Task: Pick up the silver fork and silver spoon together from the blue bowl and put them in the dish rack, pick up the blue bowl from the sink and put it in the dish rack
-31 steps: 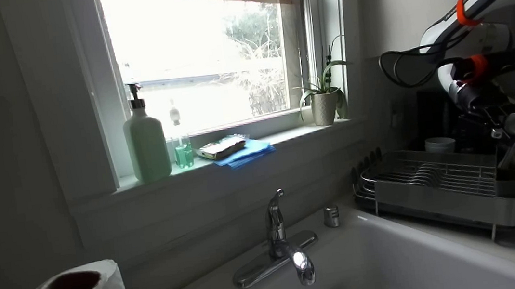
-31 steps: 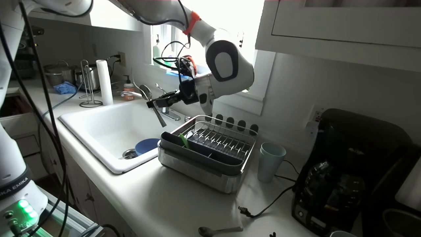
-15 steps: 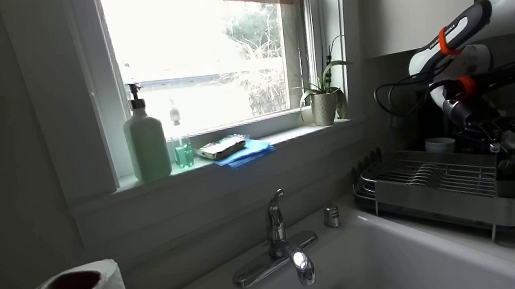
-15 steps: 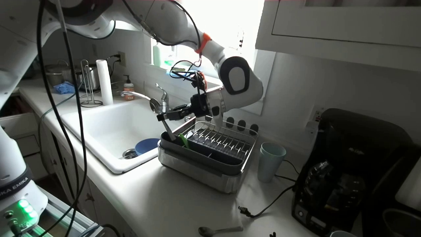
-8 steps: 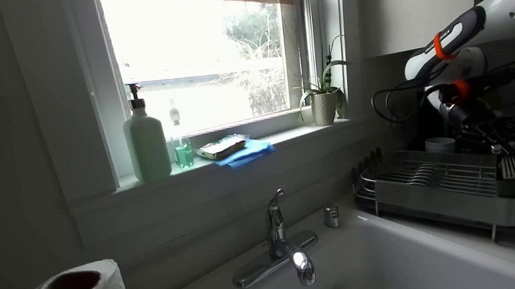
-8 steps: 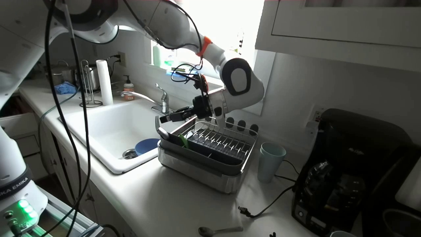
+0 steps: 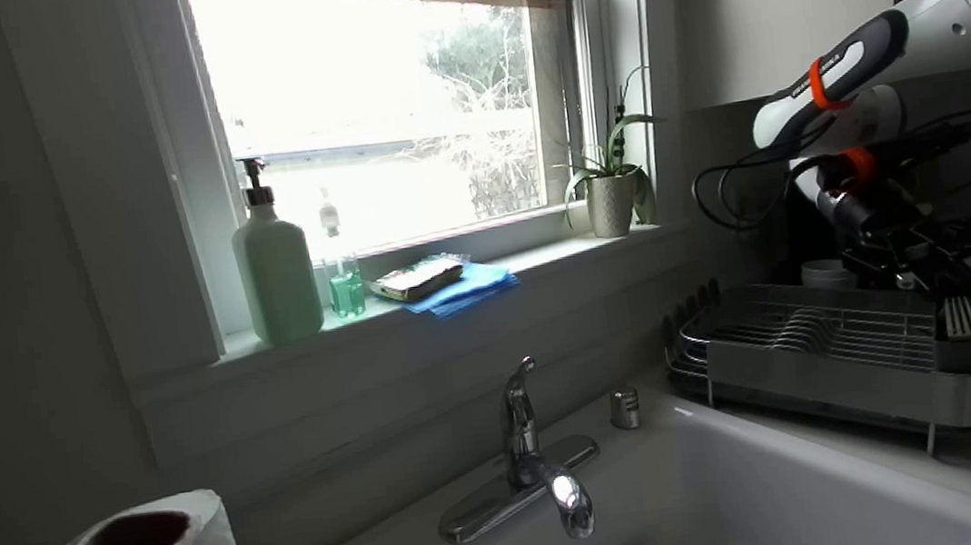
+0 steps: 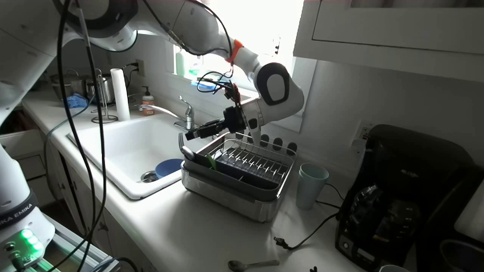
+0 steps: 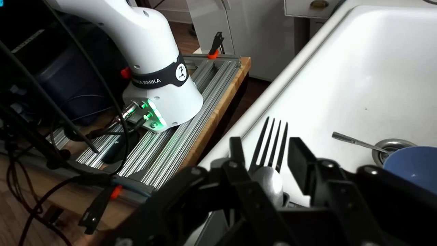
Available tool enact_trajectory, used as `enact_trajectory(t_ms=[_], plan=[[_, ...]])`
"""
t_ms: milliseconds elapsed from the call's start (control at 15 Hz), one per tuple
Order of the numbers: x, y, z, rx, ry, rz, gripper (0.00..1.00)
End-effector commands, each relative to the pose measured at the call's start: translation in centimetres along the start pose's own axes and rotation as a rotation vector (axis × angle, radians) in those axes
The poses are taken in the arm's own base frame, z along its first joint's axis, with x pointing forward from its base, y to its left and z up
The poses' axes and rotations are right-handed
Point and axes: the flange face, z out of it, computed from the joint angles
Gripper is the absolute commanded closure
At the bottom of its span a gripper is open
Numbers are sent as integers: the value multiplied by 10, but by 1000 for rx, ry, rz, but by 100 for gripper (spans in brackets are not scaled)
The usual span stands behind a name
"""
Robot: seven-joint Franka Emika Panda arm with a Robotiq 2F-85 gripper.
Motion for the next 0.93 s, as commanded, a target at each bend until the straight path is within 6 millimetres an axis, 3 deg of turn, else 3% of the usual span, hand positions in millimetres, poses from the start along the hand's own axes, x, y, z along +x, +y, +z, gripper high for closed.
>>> enact_trajectory(t_ms=[0, 267, 600, 800, 867], plan=[[-29, -19, -2, -19, 44, -64, 29], [-58, -63, 12, -72, 109, -169, 2], [-86, -126, 40, -72, 189, -301, 0], [-86, -164, 61, -47, 293, -382, 0], [-81, -157, 45, -82, 257, -322, 0]])
